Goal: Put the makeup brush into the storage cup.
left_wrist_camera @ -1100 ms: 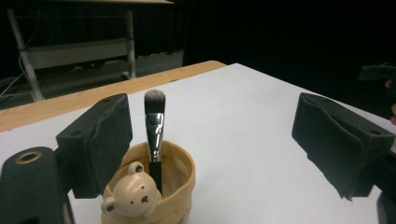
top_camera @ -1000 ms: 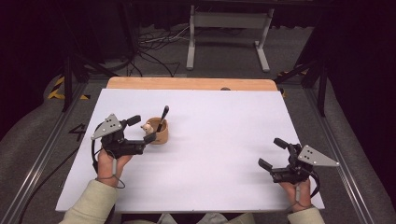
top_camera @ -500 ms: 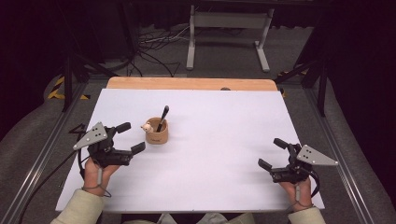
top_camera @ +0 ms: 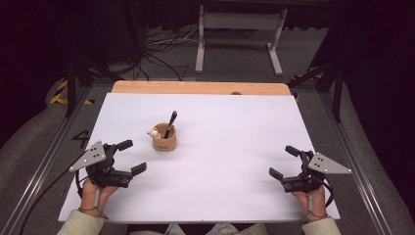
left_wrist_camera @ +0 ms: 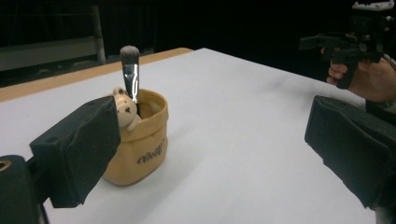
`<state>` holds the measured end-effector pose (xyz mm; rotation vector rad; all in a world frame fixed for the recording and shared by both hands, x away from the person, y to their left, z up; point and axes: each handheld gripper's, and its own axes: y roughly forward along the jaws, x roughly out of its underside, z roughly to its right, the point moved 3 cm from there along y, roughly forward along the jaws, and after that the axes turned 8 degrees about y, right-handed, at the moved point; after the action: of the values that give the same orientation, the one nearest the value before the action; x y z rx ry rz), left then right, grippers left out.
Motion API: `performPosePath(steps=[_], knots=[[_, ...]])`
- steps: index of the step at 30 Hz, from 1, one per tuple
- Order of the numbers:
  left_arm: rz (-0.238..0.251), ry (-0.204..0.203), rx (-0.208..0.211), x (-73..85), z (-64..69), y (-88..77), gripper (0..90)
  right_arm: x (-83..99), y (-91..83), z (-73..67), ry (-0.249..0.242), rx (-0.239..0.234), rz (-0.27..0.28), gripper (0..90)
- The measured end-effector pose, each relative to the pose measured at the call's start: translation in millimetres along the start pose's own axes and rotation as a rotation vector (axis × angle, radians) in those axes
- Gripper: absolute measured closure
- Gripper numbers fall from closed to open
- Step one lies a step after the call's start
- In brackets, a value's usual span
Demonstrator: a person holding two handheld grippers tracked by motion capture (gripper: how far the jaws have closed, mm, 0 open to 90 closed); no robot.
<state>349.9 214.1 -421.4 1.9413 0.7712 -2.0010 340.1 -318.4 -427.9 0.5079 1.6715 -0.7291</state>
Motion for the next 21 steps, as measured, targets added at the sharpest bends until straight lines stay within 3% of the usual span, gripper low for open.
performPosePath(steps=[14,21], knots=[[-0.049,0.017,0.009,26.4,4.7,4.2,4.0,2.3,2.7,-4.3,-0.016,-0.016,0.000,0.0],[-0.042,-0.021,0.019,39.5,5.7,6.8,3.6,5.1,2.3,-5.7,-0.010,-0.041,0.021,0.0]])
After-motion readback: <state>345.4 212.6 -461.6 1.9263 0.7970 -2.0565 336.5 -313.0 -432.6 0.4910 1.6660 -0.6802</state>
